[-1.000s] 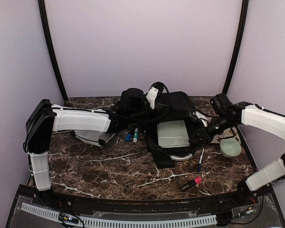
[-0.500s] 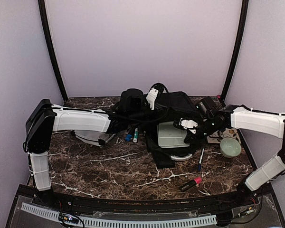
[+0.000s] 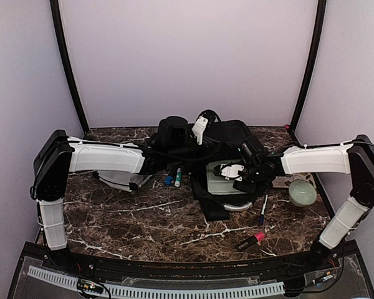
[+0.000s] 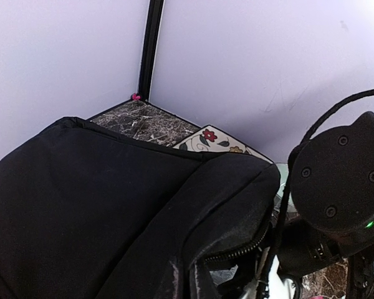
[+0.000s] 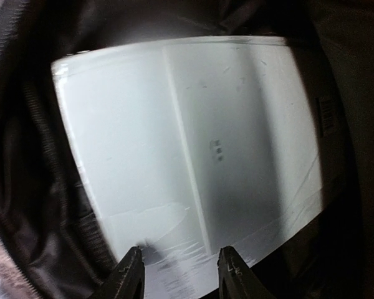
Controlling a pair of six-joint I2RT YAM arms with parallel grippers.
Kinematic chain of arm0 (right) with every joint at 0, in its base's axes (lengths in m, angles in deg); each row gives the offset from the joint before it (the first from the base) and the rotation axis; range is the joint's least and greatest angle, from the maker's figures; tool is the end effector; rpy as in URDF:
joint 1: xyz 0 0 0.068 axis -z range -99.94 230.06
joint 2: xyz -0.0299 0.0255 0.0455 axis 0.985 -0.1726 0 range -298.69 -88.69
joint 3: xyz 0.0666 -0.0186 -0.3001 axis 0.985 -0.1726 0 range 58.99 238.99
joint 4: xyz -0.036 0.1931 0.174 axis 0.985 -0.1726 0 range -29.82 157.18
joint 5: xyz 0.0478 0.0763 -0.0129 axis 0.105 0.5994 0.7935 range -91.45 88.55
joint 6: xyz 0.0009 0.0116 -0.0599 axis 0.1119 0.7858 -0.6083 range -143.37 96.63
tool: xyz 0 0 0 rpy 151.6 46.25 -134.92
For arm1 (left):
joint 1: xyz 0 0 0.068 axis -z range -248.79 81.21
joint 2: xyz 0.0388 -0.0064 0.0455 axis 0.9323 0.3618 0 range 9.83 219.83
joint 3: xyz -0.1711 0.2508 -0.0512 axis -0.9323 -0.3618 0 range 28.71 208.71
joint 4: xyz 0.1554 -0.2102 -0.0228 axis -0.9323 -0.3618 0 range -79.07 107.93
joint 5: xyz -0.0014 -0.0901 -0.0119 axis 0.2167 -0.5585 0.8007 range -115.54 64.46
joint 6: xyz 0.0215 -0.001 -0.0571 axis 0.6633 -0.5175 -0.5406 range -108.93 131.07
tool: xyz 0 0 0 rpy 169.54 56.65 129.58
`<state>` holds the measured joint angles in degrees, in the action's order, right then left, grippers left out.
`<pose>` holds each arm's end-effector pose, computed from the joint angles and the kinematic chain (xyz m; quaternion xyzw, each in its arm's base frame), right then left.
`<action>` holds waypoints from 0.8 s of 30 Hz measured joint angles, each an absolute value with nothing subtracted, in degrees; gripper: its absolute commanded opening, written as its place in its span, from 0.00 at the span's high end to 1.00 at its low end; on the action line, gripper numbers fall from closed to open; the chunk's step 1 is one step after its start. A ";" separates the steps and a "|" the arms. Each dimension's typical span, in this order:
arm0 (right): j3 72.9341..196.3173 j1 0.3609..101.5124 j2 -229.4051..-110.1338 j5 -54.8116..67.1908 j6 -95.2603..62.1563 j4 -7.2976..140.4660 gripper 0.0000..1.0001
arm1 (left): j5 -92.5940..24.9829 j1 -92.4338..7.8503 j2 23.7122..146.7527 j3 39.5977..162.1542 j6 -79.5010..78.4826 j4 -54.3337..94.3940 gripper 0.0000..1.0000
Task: Pack the student bag
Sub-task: Adjust the book in the largest pocket of the bag.
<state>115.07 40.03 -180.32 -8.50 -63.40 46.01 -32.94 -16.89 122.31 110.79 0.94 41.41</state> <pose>0.2556 0.2072 0.2196 -0.6017 0.7435 -0.0589 0.2858 0.3013 -0.3937 0.3037 0.3063 0.6826 -0.3823 0.5423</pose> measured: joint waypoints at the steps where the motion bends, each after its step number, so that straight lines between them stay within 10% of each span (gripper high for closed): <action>1: 115.07 39.95 -180.94 -9.37 -63.92 47.04 0.59 | -33.14 -16.89 122.31 110.79 0.96 41.28 1.00; 24: 117.25 39.20 -183.03 -7.98 -67.24 44.94 0.46 | -36.00 -17.15 122.31 111.27 1.40 39.18 1.00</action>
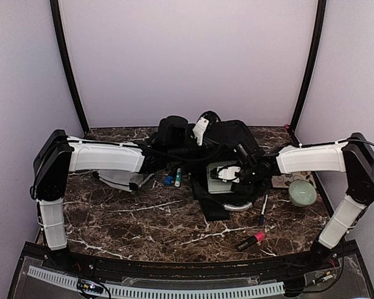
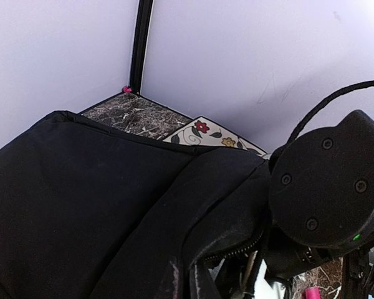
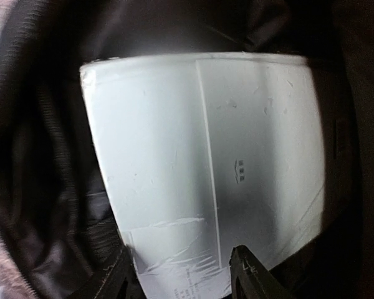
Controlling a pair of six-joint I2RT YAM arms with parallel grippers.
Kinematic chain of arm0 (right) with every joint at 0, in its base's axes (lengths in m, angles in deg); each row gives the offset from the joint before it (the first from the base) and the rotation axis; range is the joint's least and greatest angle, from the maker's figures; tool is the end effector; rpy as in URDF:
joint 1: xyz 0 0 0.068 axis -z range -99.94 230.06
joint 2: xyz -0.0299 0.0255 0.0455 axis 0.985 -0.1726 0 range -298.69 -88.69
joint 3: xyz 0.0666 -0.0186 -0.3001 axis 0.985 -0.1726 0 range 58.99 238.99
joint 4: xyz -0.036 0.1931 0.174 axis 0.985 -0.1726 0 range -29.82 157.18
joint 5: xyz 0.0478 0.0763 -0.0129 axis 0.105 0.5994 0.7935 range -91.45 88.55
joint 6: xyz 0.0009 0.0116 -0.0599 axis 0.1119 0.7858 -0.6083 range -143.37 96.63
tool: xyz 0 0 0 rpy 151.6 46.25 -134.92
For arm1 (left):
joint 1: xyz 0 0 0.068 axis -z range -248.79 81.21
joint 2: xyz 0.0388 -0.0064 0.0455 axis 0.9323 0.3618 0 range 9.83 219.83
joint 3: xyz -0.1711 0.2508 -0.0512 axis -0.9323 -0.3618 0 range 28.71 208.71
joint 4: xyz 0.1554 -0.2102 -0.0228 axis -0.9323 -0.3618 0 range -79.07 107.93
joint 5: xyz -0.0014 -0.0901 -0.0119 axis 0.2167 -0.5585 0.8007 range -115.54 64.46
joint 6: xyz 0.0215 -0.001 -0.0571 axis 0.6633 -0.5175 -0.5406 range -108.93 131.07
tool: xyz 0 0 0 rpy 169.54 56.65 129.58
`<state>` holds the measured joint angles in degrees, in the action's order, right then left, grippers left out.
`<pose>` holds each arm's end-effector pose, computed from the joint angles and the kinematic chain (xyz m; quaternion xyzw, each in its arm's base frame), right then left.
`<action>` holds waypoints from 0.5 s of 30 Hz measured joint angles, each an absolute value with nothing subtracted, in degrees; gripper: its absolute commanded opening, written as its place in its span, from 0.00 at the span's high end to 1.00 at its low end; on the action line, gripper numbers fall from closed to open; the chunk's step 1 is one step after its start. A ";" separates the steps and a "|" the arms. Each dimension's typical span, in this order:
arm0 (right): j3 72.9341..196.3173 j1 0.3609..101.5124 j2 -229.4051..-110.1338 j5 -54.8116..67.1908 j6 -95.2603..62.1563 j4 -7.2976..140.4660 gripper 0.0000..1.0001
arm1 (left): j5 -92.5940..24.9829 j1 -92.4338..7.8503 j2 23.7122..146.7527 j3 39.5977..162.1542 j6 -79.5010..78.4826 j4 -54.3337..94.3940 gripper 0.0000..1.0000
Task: Pack the student bag
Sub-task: Adjust the book in the largest pocket of the bag.
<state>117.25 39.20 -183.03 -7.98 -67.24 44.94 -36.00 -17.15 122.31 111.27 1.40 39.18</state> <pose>0.2603 0.2181 0.2148 -0.6358 0.7201 -0.0619 0.2710 0.3010 -0.3936 0.3022 0.3260 0.6840 -0.3903 0.5230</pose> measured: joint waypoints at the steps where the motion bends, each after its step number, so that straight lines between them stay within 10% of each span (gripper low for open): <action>1: 117.03 39.14 -183.58 -9.72 -66.83 46.19 0.46 | -36.09 -17.15 122.31 111.27 1.40 39.09 1.00; 15: 117.60 39.25 -191.03 -29.09 -64.77 64.98 0.48 | -37.03 -17.48 122.31 111.60 1.40 38.81 1.00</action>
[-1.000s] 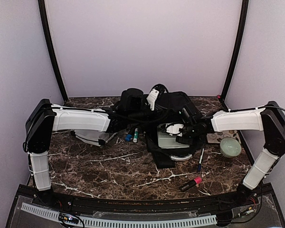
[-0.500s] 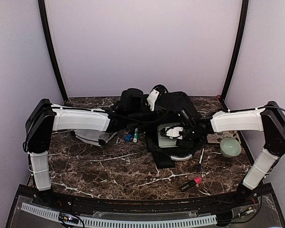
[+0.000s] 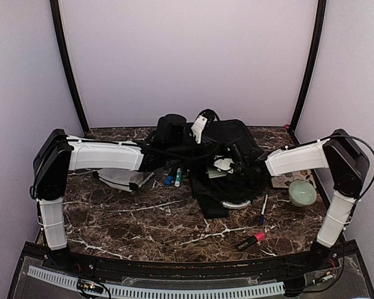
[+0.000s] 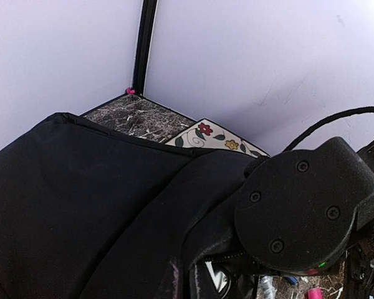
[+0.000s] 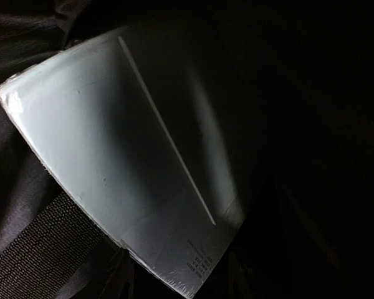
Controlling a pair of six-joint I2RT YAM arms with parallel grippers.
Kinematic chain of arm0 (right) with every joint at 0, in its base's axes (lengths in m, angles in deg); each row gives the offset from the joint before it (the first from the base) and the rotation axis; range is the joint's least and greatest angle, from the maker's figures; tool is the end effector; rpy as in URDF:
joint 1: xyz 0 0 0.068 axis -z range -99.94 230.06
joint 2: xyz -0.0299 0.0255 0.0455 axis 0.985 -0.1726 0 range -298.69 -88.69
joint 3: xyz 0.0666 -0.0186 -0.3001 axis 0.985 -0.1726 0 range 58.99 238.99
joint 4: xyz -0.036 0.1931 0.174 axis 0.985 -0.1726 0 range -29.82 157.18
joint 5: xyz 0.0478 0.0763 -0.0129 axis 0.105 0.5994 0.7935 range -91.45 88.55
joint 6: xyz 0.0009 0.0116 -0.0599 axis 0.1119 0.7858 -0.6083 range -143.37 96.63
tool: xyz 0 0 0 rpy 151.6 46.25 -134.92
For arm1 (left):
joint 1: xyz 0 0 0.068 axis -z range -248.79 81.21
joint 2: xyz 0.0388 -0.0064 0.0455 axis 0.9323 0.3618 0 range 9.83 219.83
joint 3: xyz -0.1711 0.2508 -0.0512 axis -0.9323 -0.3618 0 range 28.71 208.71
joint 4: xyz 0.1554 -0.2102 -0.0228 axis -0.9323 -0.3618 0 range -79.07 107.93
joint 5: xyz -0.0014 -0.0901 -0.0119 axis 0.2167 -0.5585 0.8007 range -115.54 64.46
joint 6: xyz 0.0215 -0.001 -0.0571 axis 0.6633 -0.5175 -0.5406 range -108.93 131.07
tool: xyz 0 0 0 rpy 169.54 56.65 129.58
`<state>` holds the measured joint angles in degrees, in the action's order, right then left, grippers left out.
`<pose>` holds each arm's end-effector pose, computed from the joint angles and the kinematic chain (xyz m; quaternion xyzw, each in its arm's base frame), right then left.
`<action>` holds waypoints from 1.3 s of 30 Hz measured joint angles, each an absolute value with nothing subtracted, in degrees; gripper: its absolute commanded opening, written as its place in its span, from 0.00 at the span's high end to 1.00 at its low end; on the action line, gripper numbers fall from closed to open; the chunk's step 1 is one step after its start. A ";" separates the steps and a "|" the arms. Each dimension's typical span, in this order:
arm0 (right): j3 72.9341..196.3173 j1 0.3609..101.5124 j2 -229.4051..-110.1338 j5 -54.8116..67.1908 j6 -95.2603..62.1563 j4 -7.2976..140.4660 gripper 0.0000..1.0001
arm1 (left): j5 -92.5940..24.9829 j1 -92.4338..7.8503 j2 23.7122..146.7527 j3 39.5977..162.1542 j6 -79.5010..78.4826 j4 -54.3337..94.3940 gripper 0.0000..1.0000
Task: Pack the student bag
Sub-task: Adjust the book in the largest pocket of the bag, then place the largest pocket of the bag in the student bag.
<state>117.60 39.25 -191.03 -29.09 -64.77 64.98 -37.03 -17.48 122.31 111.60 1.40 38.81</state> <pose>0.3038 0.2342 0.1978 -0.5243 0.7371 -0.2233 0.3632 0.3028 -0.3926 0.3035 0.3293 0.6825 -0.3943 0.5200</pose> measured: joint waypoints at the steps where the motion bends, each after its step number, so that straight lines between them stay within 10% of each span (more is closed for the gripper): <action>1: 117.78 39.25 -191.14 -29.22 -64.51 64.96 0.48 | -37.03 -17.55 122.31 111.64 1.40 38.83 1.00; 39: 107.72 45.32 -151.89 23.02 -53.43 36.92 0.42 | -39.39 -18.01 122.44 111.82 2.49 28.58 1.00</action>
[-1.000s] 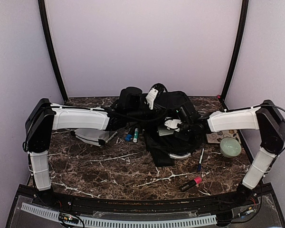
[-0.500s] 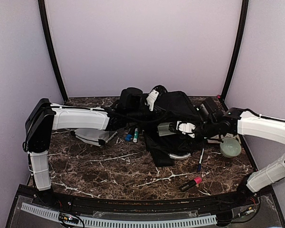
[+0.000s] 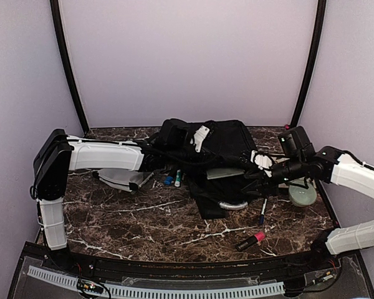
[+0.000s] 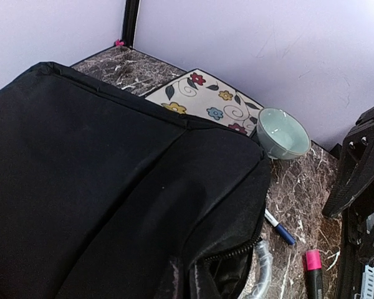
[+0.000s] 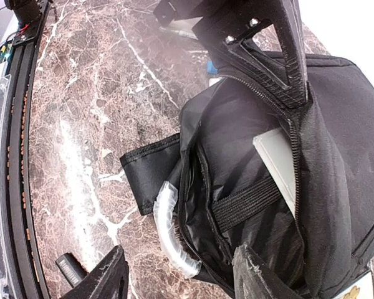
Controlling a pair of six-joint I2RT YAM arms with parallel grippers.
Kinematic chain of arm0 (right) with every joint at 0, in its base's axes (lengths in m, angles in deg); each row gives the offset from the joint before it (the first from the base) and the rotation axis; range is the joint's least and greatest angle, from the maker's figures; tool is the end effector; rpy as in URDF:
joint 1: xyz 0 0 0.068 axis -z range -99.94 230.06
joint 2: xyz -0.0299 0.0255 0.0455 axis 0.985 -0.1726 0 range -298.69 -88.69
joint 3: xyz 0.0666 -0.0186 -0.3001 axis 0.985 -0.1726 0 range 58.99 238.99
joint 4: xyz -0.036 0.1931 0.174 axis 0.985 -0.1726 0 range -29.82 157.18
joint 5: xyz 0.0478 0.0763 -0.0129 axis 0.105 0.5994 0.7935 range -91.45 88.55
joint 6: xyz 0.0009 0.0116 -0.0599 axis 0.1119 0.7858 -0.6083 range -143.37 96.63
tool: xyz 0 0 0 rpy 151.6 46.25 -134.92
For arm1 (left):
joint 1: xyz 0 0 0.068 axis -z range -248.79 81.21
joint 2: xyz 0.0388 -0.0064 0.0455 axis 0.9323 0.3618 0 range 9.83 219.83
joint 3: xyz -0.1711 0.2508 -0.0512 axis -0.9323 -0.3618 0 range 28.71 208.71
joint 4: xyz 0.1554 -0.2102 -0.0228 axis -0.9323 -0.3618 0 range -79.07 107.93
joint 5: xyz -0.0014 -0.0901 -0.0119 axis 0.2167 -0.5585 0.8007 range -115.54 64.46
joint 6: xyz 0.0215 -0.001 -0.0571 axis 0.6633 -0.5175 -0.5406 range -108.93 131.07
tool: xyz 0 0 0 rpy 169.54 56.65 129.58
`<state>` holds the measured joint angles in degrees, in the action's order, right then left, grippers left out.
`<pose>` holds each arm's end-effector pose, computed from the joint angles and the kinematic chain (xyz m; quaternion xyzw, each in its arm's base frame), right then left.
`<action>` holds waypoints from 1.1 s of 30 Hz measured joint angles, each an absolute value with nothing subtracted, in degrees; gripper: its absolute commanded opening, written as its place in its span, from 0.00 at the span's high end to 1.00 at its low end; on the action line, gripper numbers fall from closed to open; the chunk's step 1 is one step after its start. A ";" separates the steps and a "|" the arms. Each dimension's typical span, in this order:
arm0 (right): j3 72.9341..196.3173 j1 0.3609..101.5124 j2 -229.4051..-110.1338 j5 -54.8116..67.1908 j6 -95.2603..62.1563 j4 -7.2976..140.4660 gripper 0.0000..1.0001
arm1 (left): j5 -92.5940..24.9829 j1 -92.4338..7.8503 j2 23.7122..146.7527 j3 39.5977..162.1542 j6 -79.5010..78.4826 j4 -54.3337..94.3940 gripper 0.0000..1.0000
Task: Pack the student bag
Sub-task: Place the largest pocket of the bag in the student bag.
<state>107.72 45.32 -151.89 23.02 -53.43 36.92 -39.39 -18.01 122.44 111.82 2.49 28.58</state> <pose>0.1700 0.1408 0.2967 -0.5522 0.7178 0.2108 0.3678 0.3020 -0.3873 0.2834 0.3561 0.7280 -0.3711 0.4532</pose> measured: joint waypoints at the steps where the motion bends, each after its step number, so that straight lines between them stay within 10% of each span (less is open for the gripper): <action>1: 107.33 45.32 -151.82 23.02 -53.34 37.27 0.42 | -39.48 -18.01 122.58 111.82 2.27 28.01 1.00; 6: 106.41 45.28 -151.82 22.86 -53.28 37.57 0.43 | -40.22 -18.01 123.93 111.84 1.40 25.94 0.99; 18: 107.48 45.82 -154.05 21.09 -52.23 38.21 0.43 | -41.49 -18.01 124.80 115.03 2.69 15.62 0.46; 33: 122.43 51.59 -166.88 29.07 -51.66 33.22 0.46 | -27.83 -18.44 104.78 105.06 7.26 1.54 0.35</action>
